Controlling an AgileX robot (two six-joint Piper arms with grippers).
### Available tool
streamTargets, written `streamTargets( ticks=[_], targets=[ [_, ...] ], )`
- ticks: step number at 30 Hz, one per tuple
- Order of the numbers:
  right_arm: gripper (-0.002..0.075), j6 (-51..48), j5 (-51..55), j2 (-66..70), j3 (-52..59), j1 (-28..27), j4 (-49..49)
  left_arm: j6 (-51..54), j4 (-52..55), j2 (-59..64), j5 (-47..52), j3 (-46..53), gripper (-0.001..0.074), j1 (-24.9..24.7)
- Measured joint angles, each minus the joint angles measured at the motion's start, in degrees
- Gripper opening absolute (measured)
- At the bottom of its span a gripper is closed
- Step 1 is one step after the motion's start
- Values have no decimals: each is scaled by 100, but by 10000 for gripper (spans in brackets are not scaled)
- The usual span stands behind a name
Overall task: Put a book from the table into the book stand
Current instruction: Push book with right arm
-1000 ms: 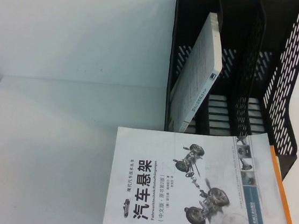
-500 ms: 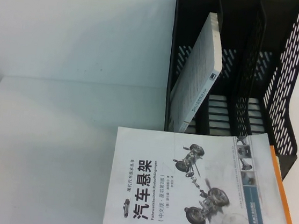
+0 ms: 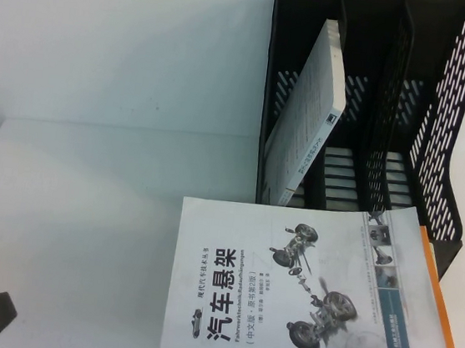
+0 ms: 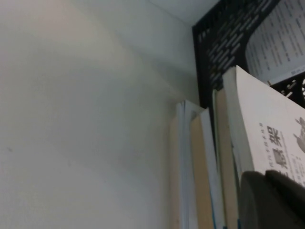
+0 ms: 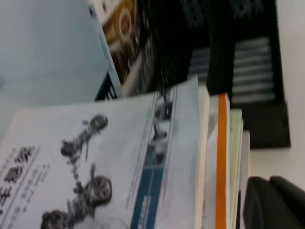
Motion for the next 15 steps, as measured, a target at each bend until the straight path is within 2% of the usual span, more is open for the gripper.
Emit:
streamTargets(
  ticks=[8, 15],
  targets=[
    [9, -113, 732, 1871, -315, 0, -83, 1168, -1403, 684, 140, 0, -4, 0],
    [9, -419, 1001, 2895, -871, 0, -96, 2760, -2895, 1444, 321, 0, -4, 0]
  ],
)
